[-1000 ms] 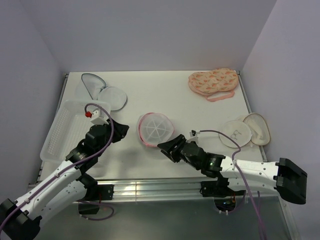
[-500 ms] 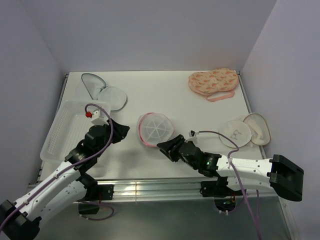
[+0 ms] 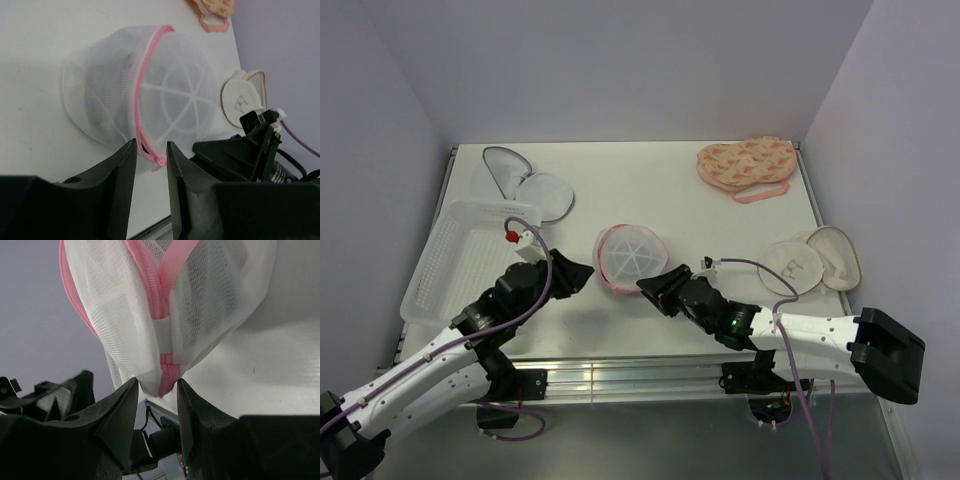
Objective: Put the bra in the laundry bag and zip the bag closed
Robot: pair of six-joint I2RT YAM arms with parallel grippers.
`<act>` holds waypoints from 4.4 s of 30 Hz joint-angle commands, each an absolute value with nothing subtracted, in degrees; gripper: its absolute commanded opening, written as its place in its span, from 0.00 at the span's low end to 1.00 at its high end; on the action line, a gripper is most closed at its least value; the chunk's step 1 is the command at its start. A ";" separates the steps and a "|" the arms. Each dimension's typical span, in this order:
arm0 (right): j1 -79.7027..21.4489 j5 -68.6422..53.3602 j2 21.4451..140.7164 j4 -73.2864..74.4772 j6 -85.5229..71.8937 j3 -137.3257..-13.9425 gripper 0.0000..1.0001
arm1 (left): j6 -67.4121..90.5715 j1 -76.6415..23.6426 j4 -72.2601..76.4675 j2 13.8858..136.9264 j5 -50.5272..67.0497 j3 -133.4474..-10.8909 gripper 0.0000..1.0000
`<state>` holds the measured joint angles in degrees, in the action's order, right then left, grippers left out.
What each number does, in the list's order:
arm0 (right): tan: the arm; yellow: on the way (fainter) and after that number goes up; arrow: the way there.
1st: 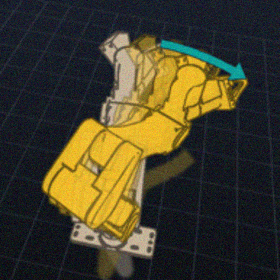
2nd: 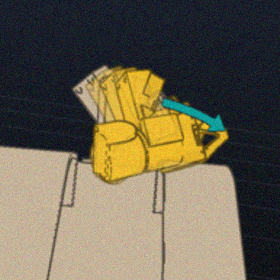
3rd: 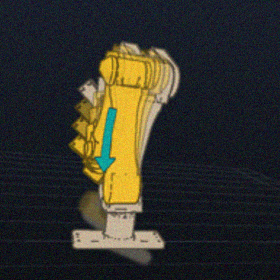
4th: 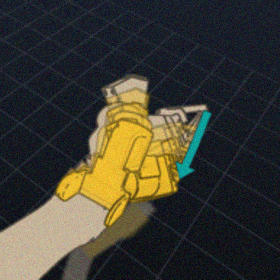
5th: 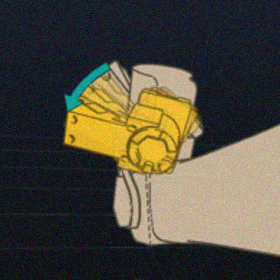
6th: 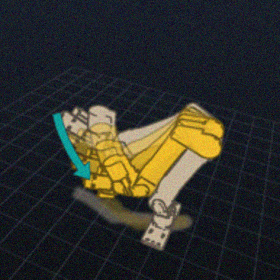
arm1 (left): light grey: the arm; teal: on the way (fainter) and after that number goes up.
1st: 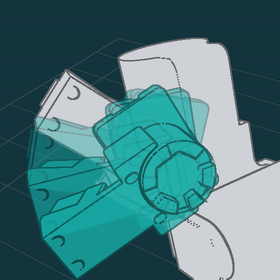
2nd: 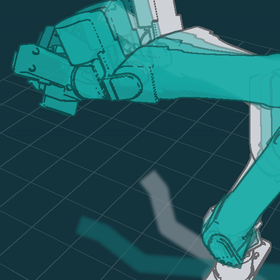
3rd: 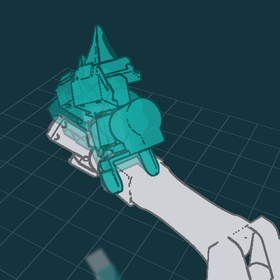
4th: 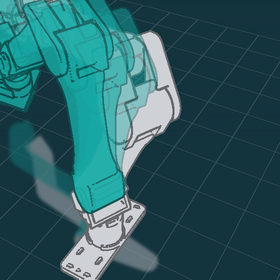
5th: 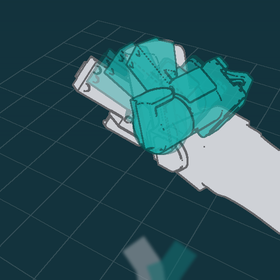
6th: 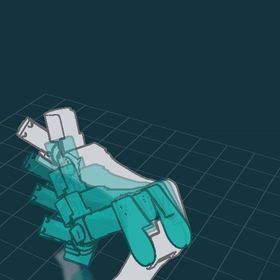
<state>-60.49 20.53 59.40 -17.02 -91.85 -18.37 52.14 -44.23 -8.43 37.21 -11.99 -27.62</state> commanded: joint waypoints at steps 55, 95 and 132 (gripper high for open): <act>-61.87 26.98 62.58 -6.68 -70.49 -32.25 0.00 | 54.93 -65.13 -20.48 59.23 -29.26 -42.80 0.38; -63.37 28.39 62.14 -5.10 -69.35 -32.70 0.00 | 55.20 -68.20 -29.62 70.58 -37.97 -50.71 0.37; -63.46 28.04 62.14 -5.01 -69.43 -32.43 0.00 | 55.37 -70.66 -34.36 78.13 -43.76 -55.55 0.29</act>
